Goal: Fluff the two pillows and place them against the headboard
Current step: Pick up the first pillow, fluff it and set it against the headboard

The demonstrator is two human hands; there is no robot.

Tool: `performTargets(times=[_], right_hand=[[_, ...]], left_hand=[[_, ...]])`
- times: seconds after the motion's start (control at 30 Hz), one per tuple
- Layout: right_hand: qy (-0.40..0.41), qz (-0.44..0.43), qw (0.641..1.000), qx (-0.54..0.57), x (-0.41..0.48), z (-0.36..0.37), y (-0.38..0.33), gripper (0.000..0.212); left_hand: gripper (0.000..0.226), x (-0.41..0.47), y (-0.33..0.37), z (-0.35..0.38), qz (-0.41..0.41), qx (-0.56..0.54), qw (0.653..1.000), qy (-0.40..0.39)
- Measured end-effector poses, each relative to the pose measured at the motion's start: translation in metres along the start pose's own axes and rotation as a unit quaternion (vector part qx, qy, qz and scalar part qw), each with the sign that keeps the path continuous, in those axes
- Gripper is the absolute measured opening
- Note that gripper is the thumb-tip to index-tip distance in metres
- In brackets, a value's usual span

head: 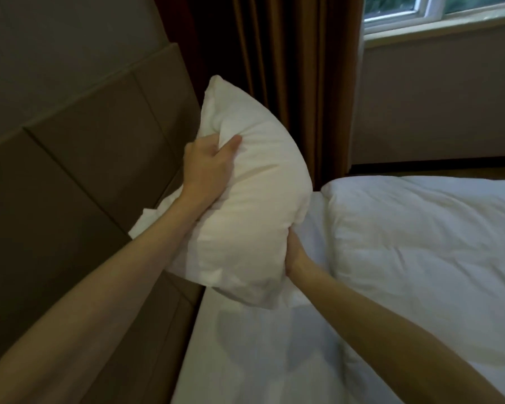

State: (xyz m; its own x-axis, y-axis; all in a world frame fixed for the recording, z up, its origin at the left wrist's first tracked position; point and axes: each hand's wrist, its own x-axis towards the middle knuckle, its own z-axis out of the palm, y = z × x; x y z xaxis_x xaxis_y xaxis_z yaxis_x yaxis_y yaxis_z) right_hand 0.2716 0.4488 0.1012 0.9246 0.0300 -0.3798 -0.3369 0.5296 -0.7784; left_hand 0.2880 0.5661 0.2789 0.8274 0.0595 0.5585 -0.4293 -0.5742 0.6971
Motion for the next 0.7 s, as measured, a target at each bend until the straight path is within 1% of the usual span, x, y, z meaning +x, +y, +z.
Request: performTargets(times=[0.1,0.17,0.23,0.3,0.4,0.47,0.63,0.7], right_hand=[[-0.034,0.019,0.999,-0.015,0.055,0.027,0.001,0.033],[-0.028,0.039,0.999,-0.02,0.085,0.04,-0.001,0.031],[-0.015,0.046,0.998,-0.028,0.115,0.048,-0.003,0.035],[0.006,0.046,0.998,-0.042,0.14,0.051,0.0,0.046],[0.019,0.052,0.997,-0.045,0.168,0.057,0.013,0.054],[0.018,0.06,0.998,-0.032,0.183,0.059,0.029,0.054],[0.006,0.029,0.999,0.017,0.205,0.055,0.06,0.056],[0.01,0.019,1.0,0.021,0.215,0.048,0.07,0.055]], left_hand=[[0.047,0.032,-0.032,0.0,0.01,0.003,1.0,0.016],[0.044,0.042,-0.057,0.001,0.007,-0.012,1.0,0.027],[0.042,0.051,-0.086,0.003,-0.006,-0.021,0.999,0.043],[0.043,0.055,-0.112,0.004,-0.023,-0.029,0.998,0.058],[0.052,0.061,-0.145,0.011,-0.034,-0.024,0.997,0.058],[0.057,0.06,-0.162,0.02,-0.016,-0.01,0.999,0.039],[0.061,0.051,-0.182,0.03,0.059,0.017,0.998,0.002],[0.06,0.047,-0.191,0.037,0.076,0.012,0.997,-0.012]])
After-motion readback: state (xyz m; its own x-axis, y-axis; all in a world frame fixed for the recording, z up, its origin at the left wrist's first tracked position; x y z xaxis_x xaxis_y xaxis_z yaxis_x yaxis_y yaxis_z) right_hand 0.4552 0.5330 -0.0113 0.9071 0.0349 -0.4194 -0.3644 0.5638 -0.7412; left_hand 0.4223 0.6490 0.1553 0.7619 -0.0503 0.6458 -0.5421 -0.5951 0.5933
